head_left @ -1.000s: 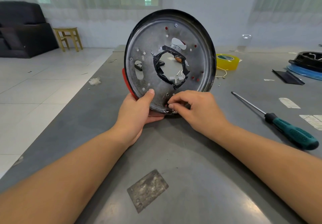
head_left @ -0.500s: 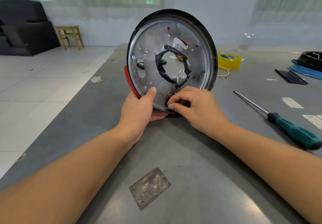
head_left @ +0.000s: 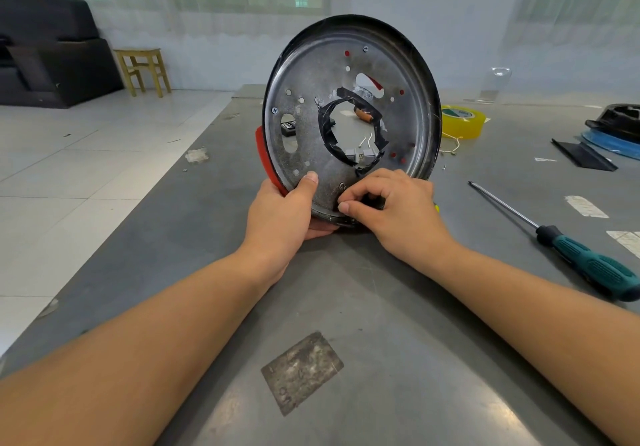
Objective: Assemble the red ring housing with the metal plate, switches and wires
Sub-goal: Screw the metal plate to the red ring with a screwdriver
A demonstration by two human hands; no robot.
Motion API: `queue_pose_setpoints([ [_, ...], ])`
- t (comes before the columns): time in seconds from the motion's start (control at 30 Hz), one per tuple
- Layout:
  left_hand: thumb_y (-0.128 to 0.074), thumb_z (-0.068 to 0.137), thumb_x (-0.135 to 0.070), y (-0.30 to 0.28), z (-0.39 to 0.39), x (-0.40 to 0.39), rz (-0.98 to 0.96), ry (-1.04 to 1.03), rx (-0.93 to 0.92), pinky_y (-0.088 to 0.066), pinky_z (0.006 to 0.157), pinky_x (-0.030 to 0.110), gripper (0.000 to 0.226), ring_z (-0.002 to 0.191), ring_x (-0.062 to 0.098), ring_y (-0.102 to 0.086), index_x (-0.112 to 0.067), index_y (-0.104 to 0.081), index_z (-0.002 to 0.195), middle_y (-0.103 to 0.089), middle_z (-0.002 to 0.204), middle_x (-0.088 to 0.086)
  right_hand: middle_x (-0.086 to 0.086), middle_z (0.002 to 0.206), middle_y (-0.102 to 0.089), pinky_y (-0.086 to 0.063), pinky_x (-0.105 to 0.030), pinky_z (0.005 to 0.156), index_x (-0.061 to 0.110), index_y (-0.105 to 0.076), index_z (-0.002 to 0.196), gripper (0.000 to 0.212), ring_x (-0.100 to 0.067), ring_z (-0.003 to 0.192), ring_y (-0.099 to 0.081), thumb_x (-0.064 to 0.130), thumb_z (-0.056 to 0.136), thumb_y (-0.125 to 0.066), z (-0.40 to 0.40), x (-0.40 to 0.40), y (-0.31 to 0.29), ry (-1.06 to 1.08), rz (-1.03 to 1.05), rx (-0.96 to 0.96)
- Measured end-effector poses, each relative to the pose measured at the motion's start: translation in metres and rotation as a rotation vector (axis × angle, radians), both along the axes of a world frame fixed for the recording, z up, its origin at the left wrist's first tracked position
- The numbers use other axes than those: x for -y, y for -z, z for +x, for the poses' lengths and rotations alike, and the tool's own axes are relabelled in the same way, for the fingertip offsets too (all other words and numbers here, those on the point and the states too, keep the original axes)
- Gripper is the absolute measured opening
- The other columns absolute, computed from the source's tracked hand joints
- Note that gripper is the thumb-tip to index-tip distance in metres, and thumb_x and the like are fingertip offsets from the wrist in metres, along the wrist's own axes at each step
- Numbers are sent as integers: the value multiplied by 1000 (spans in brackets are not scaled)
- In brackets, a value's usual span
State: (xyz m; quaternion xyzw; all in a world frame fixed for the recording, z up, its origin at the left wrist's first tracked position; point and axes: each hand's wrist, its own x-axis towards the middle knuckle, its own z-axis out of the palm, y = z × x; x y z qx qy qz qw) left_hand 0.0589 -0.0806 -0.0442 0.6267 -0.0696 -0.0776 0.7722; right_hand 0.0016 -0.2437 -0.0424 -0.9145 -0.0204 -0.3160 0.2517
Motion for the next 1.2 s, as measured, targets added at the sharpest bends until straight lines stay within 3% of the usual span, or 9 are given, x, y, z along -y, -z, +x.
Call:
queue_pose_setpoints([
  [0.43, -68, 103, -29, 3, 2, 0, 30, -16, 15, -67, 71, 50, 29, 83, 33, -80, -14, -61, 127, -75, 116, 15, 20, 92, -61, -20, -31, 83, 48, -66, 83, 10, -4, 100, -49, 44, 89, -73, -3, 1, 0, 17, -86, -14],
  [0.83, -71, 94, -40, 5, 2, 0, 102, -47, 69, -67, 70, 48, 33, 98, 32, -77, -21, -65, 121, -75, 117, 8, 18, 93, -61, -16, -30, 83, 42, -72, 88, 7, -6, 99, -48, 48, 90, -69, -4, -4, 1, 90, -235, 7],
  [0.97, -68, 81, -49, 4, 0, 0, 119, -43, 85, -67, 74, 49, 47, 102, 32, -76, -24, -65, 121, -76, 116, 7, 18, 92, -61, -17, -31, 82, 39, -72, 89, 10, -5, 98, -52, 49, 88, -70, -4, -6, 3, 116, -222, 17],
  [1.2, -65, 81, -51, 3, -1, 0, 152, -32, 128, -61, 91, 54, 47, 109, 31, -74, -28, -65, 122, -77, 117, 2, 20, 81, -59, -24, -35, 83, 38, -66, 85, 15, 0, 88, -52, 51, 84, -74, -4, -4, 3, 109, -133, 18],
])
